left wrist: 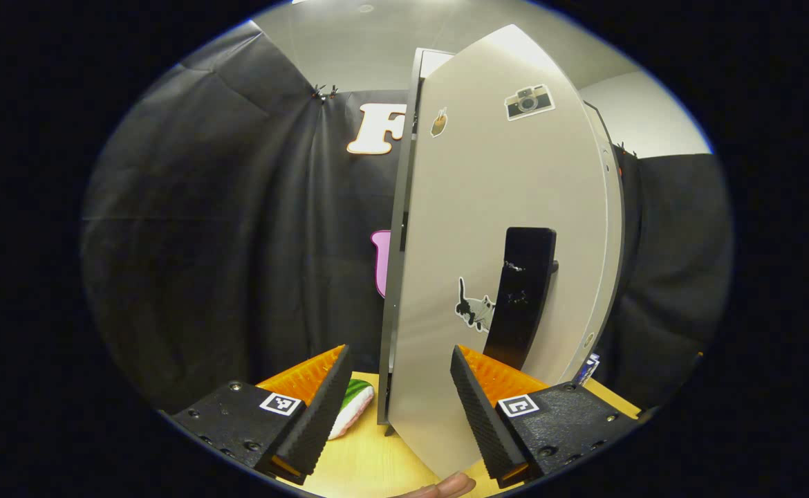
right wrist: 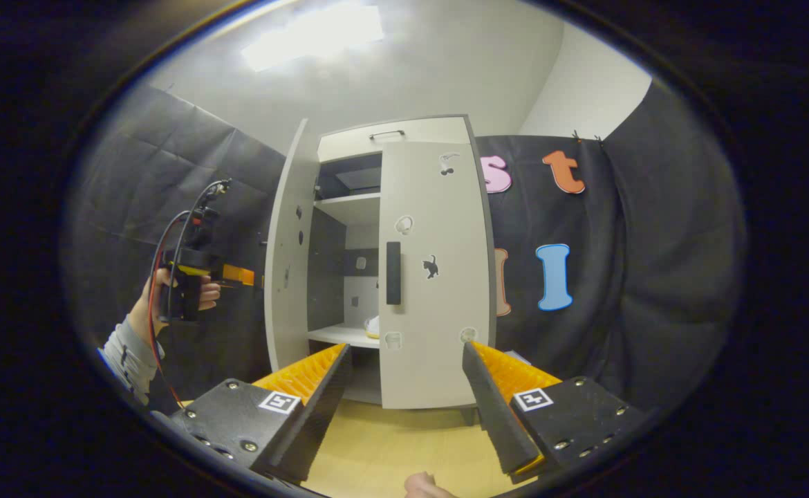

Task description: Grab one shoe with the right hand and put it into the shoe cabinet, grab the other shoe with the left hand and put it into the shoe cabinet; then close the right door with the right hand and the left door with the left hand.

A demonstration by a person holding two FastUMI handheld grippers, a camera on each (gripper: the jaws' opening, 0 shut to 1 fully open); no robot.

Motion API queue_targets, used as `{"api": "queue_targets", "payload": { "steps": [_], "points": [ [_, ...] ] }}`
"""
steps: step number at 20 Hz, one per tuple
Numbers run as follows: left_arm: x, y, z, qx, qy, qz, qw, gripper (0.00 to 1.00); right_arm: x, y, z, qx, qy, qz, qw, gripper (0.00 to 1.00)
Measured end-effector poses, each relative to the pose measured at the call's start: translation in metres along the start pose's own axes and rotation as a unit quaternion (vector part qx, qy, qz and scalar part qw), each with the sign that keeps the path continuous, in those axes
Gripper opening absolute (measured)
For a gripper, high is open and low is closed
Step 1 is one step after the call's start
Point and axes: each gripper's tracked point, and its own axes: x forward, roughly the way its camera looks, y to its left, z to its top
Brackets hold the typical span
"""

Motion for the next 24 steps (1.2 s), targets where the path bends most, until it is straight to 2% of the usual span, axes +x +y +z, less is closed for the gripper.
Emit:
{"api": "queue_targets", "payload": {
  "steps": [3,4,5,7,8,11,12,14,19,20,24],
  "points": [
    [0.002,-0.005,0.003,0.014,-0.01,-0.007,1.0,0.88,0.001,-0.014,0.001,-0.002,0.0,-0.019,1.0,0.96],
    [0.003,-0.007,0.003,0.016,-0.01,-0.011,1.0,0.84,0.002,-0.019,0.002,-0.004,0.0,-0.027,1.0,0.94],
    [0.004,-0.01,0.002,0.018,-0.008,-0.016,1.0,0.88,0.003,-0.02,0.001,-0.005,0.001,-0.032,0.999,0.94],
    [0.0,-0.02,-0.004,0.015,-0.003,-0.041,0.999,0.89,0.006,-0.021,-0.001,-0.004,0.004,-0.037,0.999,0.96],
    [0.0,-0.027,-0.005,0.017,-0.001,-0.052,0.998,0.84,0.007,-0.021,-0.001,-0.003,0.006,-0.038,0.999,0.96],
    [-0.001,-0.021,-0.004,0.031,-0.004,-0.04,0.999,0.92,0.008,-0.02,-0.005,-0.008,0.01,-0.038,0.999,0.94],
    [-0.001,-0.024,-0.004,0.029,-0.005,-0.042,0.999,0.92,0.008,-0.021,-0.007,-0.01,0.013,-0.04,0.999,0.96],
    [-0.002,-0.026,-0.004,0.029,-0.008,-0.048,0.998,0.92,0.006,-0.02,-0.009,-0.01,0.016,-0.04,0.999,0.99],
    [-0.014,-0.034,-0.008,0.017,-0.001,-0.059,0.998,0.92,0.005,-0.023,-0.007,-0.011,0.016,-0.046,0.999,0.96],
    [-0.016,-0.033,-0.009,0.018,-0.002,-0.058,0.998,0.92,0.006,-0.022,-0.006,-0.011,0.017,-0.047,0.999,0.94],
    [-0.043,-0.032,-0.018,0.034,-0.011,-0.049,0.998,0.92,0.005,-0.021,-0.006,-0.012,0.017,-0.045,0.999,0.98]
  ]
}}
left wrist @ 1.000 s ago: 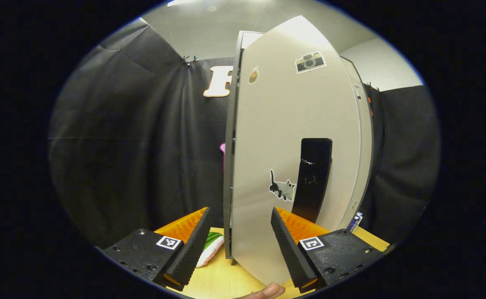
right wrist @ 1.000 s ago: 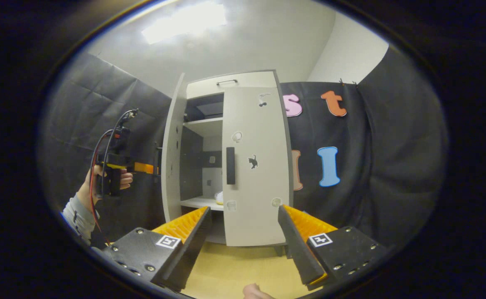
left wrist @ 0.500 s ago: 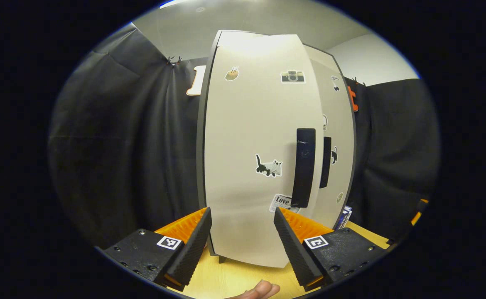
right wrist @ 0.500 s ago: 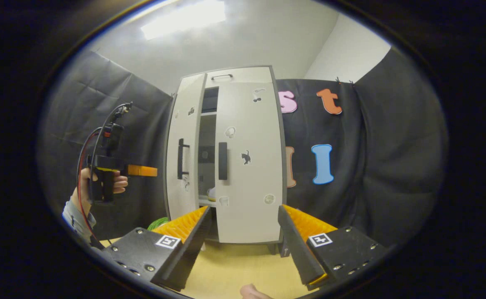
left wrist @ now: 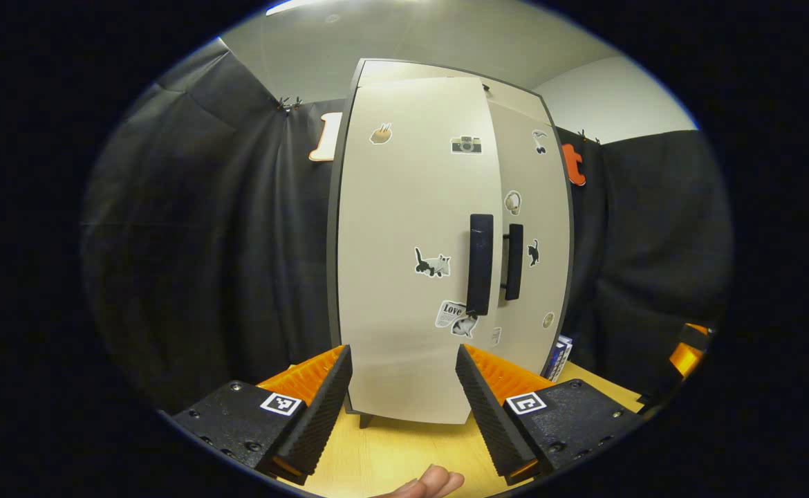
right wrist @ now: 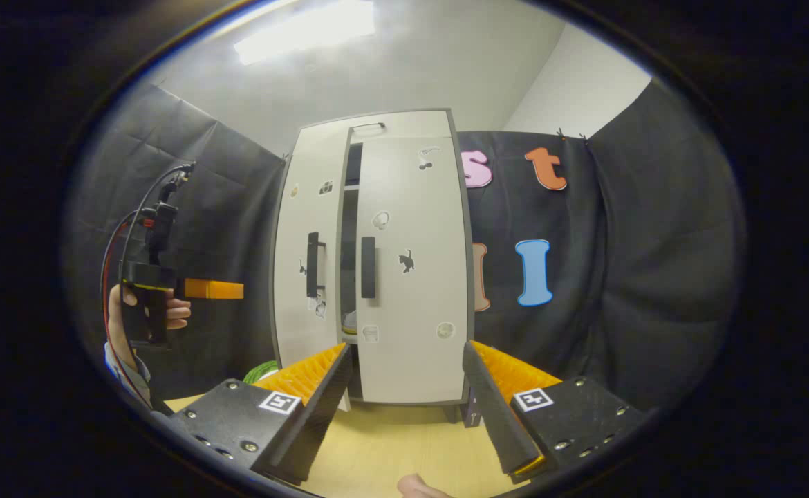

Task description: Grab one shoe with the right hand and put it into the shoe cabinet, grab the other shoe with the left hand and put it into the shoe cabinet; then close the right door with the right hand and the left door with the left hand.

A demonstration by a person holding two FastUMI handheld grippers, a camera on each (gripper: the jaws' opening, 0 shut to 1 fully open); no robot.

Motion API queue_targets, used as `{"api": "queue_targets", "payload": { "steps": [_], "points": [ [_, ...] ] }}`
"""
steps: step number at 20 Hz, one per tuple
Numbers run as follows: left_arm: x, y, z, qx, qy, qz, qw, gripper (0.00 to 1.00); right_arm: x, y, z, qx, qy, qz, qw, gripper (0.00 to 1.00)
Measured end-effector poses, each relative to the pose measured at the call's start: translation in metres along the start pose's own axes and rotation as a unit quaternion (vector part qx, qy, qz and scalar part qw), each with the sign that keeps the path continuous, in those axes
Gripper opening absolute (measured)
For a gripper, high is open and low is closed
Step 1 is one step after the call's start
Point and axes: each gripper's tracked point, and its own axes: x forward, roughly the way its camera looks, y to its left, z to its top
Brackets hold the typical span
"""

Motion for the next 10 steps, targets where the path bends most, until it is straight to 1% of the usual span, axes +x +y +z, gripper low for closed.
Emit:
{"api": "queue_targets", "payload": {
  "steps": [3,4,5,6,7,10],
  "points": [
    [-0.017,0.002,-0.003,0.002,-0.01,0.017,1.0,0.92,0.0,0.0,-0.004,0.0,0.001,-0.002,1.0,0.94],
    [-0.023,0.0,-0.007,0.003,-0.006,0.015,1.0,0.92,0.0,-0.001,-0.004,0.0,0.001,-0.003,1.0,0.98],
    [-0.028,-0.004,-0.008,0.005,-0.005,0.009,1.0,0.92,-0.001,-0.002,-0.005,0.001,0.002,-0.004,1.0,0.96],
    [-0.033,-0.006,-0.008,0.007,-0.008,0.005,1.0,0.92,-0.002,-0.003,-0.004,0.0,0.002,-0.005,1.0,0.98],
    [-0.038,-0.006,-0.008,0.012,-0.01,0.006,1.0,0.91,-0.001,-0.004,-0.003,-0.001,0.001,-0.005,1.0,0.96],
    [-0.054,-0.005,-0.016,0.016,-0.012,0.015,1.0,0.92,-0.003,-0.003,0.003,0.004,-0.004,-0.002,1.0,0.98]
  ]
}}
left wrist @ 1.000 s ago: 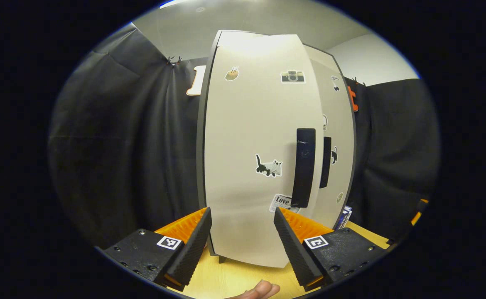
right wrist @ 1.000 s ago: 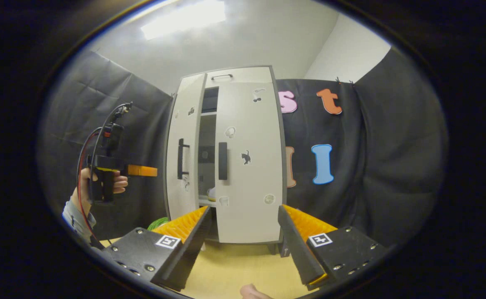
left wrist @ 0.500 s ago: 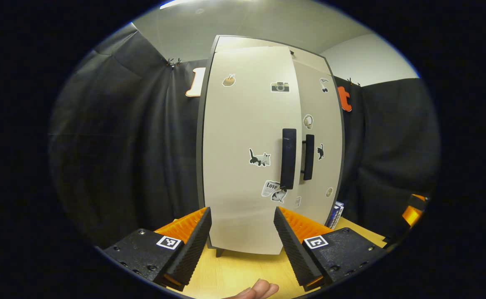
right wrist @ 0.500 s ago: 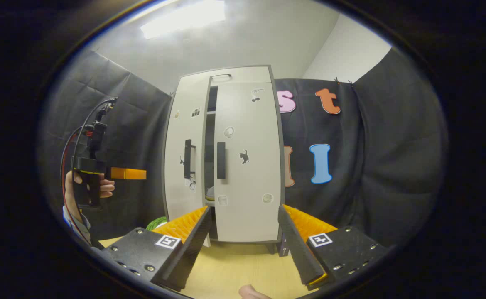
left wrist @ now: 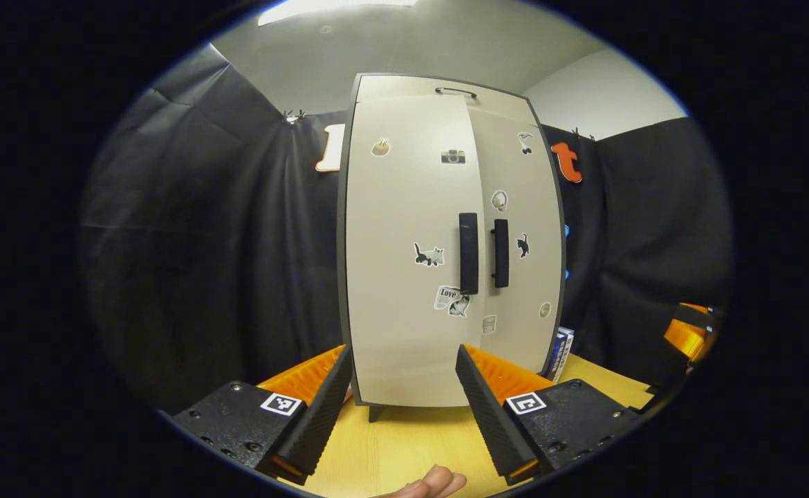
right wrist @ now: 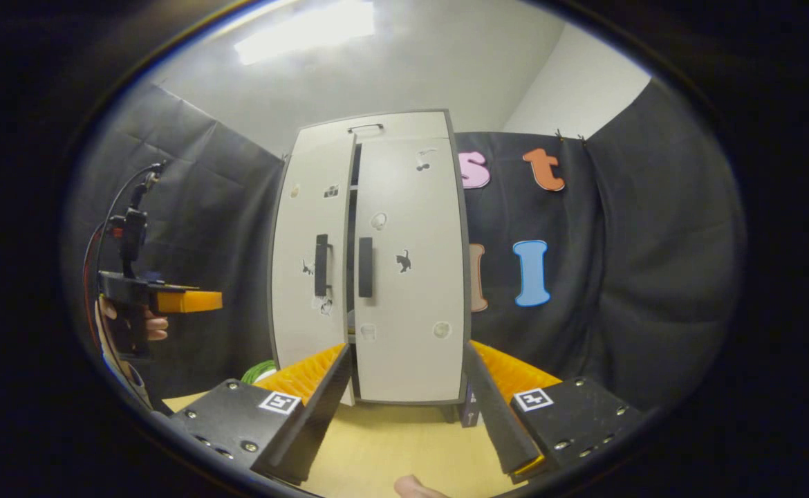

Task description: Grab one shoe with the right hand and put it into the shoe cabinet, grab the other shoe with the left hand and put it into the shoe cabinet; then close the right door with the right hand and the left door with the left hand.

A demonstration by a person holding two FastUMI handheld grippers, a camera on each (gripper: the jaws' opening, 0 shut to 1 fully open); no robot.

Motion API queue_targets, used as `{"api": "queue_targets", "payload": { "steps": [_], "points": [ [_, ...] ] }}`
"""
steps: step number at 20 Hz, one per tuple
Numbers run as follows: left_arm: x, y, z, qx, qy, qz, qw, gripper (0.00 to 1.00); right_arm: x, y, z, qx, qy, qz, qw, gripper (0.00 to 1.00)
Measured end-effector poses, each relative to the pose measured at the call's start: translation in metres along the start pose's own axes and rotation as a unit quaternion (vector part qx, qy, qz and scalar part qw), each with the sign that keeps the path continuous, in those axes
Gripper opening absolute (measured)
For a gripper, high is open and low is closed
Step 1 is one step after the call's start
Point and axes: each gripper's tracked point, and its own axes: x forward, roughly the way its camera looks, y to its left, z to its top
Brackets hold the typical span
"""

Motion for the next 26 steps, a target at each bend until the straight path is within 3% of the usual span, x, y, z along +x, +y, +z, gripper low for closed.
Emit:
{"api": "queue_targets", "payload": {
  "steps": [5,21,23,26],
  "points": [
    [-0.016,-0.002,-0.015,0.027,0.011,0.005,1.0,0.92,0.0,0.004,-0.002,-0.008,0.002,0.003,1.0,0.96],
    [-0.04,-0.016,-0.006,0.024,-0.021,0.023,0.999,0.93,-0.001,0.007,-0.004,-0.023,0.021,0.016,0.999,0.94],
    [-0.041,-0.017,-0.006,0.022,-0.023,0.021,0.999,0.93,0.0,0.007,-0.002,-0.022,0.017,0.014,1.0,0.99],
    [-0.043,-0.019,-0.006,0.017,-0.028,0.016,0.999,0.93,0.0,0.007,0.0,-0.019,0.014,0.015,1.0,0.94]
  ]
}}
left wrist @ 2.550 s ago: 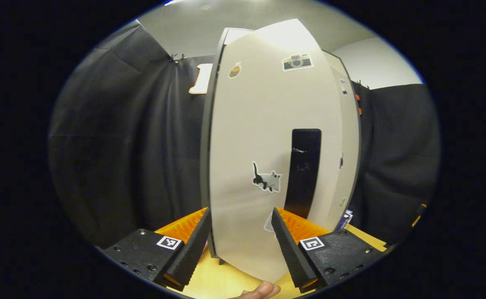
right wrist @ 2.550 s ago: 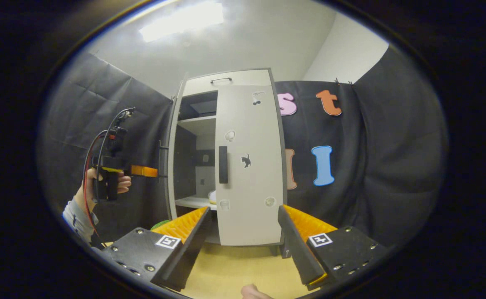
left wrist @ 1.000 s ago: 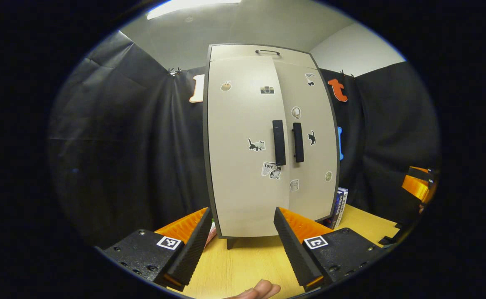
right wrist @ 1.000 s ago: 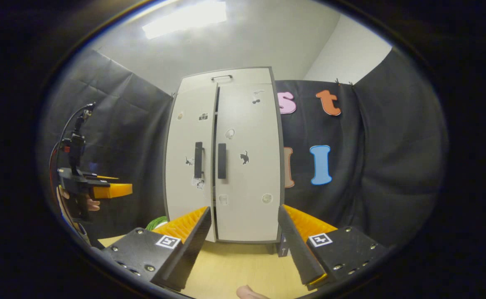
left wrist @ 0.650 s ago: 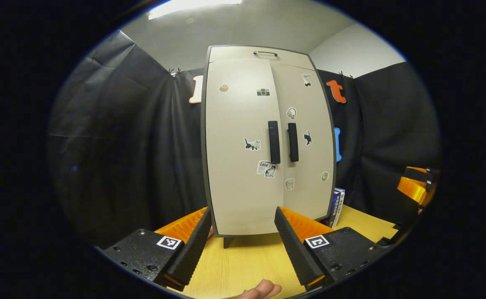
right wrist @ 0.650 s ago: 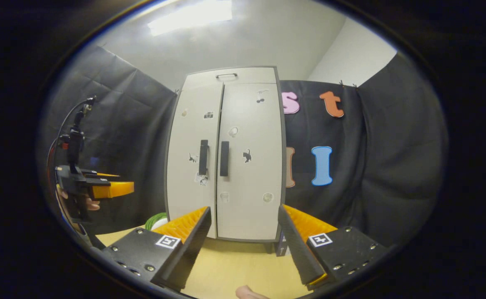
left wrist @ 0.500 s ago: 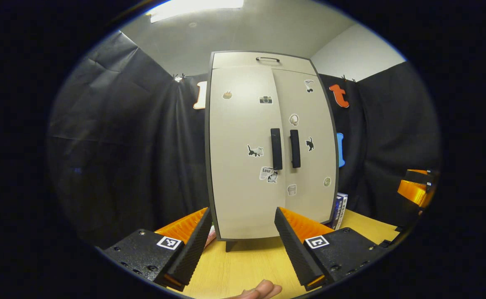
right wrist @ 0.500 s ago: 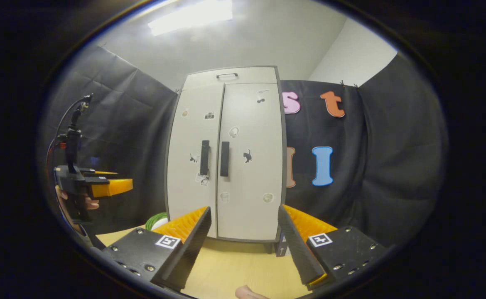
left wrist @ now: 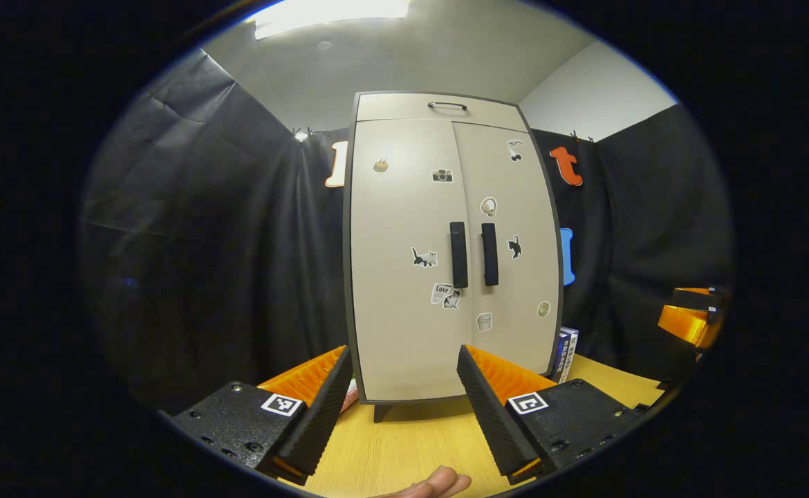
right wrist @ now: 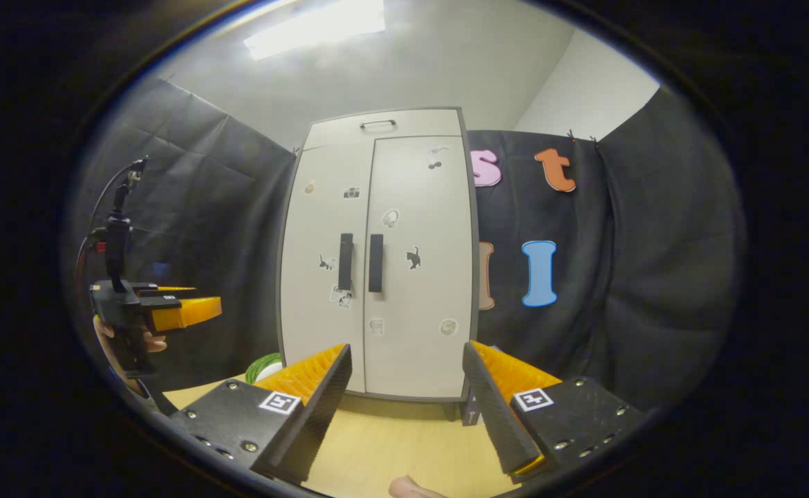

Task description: Grab one shoe with the right hand and put it into the shoe cabinet, grab the other shoe with the left hand and put it into the shoe cabinet; then close the right door with the right hand and the left door with the left hand.

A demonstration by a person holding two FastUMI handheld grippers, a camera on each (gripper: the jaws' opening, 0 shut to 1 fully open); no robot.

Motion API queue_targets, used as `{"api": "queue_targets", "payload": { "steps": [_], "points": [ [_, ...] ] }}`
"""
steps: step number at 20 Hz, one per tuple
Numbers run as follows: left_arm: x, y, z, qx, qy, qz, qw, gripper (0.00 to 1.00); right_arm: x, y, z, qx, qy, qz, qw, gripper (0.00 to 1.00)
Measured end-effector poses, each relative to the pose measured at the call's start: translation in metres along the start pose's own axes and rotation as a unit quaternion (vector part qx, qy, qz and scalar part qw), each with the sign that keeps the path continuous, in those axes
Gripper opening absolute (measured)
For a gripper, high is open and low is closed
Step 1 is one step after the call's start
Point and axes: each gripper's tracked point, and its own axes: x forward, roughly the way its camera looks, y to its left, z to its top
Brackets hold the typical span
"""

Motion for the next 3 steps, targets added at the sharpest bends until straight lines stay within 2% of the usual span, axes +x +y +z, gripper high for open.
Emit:
{"api": "queue_targets", "payload": {
  "steps": [3],
  "points": [
    [-0.0046,0.0,0.0061,0.004,-0.013,-0.005,1.0,0.93,-0.002,-0.0018,0.0044,-0.001,-0.016,-0.012,1.0,0.96]
  ]
}}
